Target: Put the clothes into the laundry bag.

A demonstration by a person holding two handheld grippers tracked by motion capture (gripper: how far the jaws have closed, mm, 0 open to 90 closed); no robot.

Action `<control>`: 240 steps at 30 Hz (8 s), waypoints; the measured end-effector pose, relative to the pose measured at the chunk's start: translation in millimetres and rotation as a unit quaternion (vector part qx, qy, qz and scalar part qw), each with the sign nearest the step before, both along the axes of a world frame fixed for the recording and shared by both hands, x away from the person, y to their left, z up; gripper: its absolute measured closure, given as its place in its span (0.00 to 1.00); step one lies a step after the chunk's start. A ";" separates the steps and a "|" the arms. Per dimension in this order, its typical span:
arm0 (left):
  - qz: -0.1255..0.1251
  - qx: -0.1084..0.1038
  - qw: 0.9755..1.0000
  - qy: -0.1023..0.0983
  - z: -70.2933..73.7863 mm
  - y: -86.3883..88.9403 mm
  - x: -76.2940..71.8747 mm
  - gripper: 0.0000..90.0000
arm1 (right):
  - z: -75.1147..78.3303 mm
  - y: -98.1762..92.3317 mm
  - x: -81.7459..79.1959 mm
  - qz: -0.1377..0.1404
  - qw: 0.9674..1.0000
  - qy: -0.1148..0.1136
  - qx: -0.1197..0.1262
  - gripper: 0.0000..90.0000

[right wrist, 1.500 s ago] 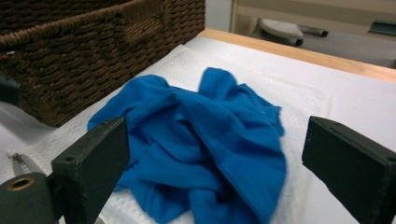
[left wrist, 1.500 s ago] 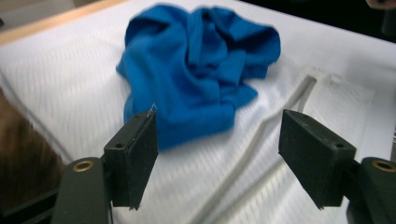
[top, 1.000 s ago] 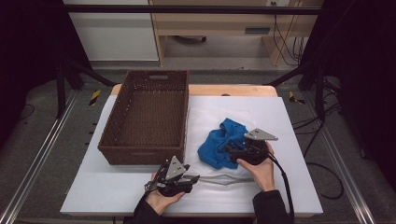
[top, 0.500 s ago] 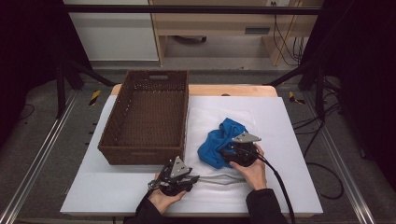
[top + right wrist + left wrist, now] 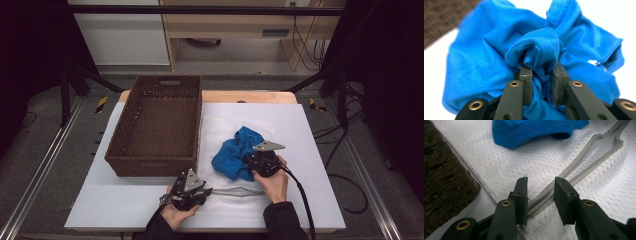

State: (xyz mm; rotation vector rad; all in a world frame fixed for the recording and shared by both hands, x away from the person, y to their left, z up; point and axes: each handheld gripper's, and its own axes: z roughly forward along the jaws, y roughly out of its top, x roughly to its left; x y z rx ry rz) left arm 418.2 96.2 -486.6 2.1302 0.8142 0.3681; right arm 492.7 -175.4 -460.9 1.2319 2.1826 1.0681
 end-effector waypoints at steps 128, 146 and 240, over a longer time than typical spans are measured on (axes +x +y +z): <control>-0.029 0.016 0.999 -0.022 29.3 -12.2 -20.5 0.89 | 7.5 -2.8 -67.4 0.084 0.994 -0.058 0.044 0.99; -0.057 0.047 0.996 -0.042 50.8 -76.6 28.8 0.74 | 14.8 -7.6 -69.1 0.090 0.992 -0.060 0.057 0.99; -0.023 -0.045 0.998 -0.026 50.3 -67.7 35.4 0.99 | 32.1 -103.4 -43.5 -0.095 0.991 -0.086 0.049 0.80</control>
